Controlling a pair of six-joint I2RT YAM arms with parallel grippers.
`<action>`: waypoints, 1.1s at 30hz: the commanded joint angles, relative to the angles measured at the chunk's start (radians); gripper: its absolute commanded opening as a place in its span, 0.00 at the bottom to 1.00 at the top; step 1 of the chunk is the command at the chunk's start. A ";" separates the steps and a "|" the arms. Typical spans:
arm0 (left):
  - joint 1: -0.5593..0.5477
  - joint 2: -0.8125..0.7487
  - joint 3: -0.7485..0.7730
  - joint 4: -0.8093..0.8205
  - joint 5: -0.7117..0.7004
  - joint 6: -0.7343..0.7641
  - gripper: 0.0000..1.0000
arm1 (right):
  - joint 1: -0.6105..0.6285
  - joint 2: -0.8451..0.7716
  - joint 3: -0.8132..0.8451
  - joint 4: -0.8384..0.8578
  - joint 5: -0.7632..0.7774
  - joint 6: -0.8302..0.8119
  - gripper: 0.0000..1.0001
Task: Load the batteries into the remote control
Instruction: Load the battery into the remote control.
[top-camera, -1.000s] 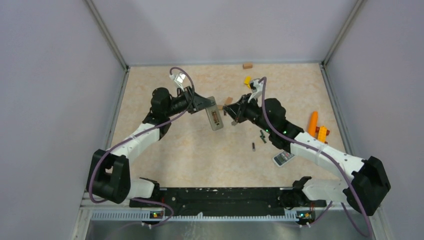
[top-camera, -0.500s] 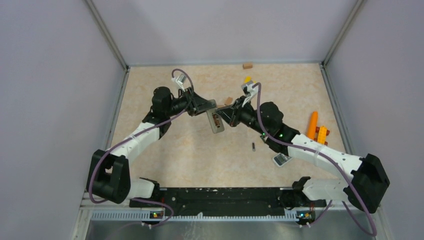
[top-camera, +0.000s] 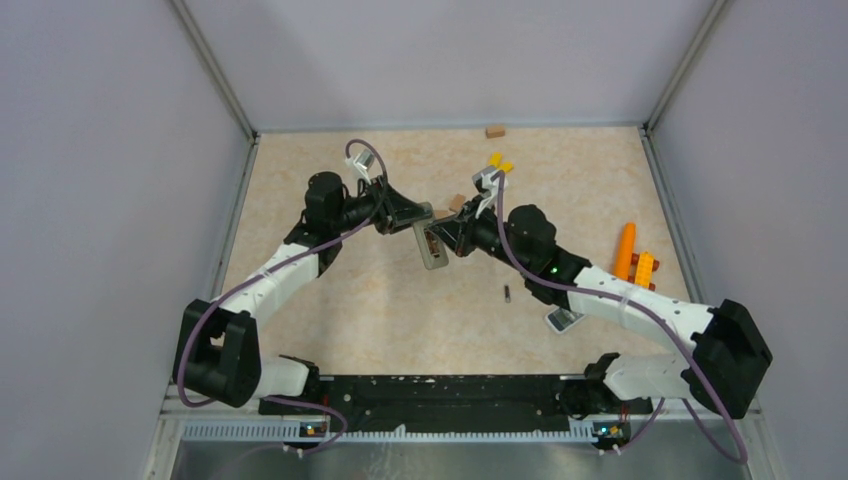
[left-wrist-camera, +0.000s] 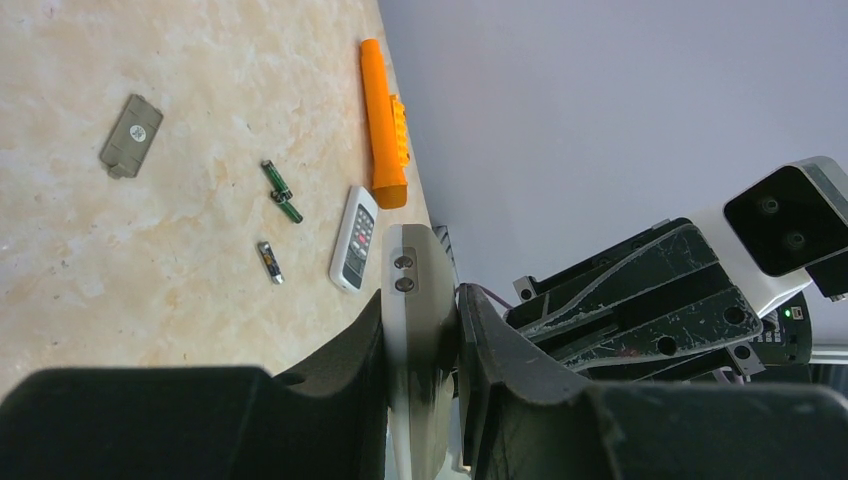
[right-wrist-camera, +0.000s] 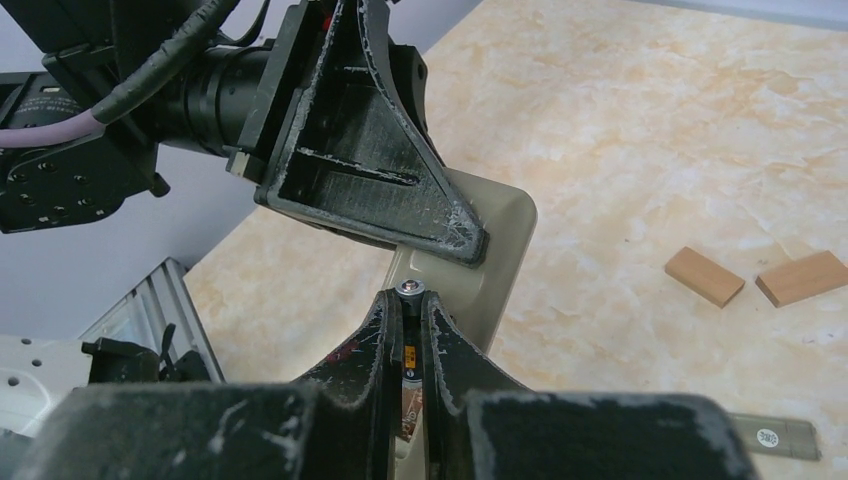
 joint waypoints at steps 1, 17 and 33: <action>0.004 -0.017 0.040 0.026 0.018 -0.009 0.00 | 0.011 0.006 0.016 0.022 0.004 -0.030 0.04; 0.005 -0.012 0.063 0.009 0.014 0.013 0.00 | 0.011 0.014 0.023 -0.013 -0.023 -0.048 0.12; 0.019 -0.005 0.085 -0.053 -0.001 0.070 0.00 | 0.012 -0.044 0.056 -0.071 -0.050 -0.018 0.25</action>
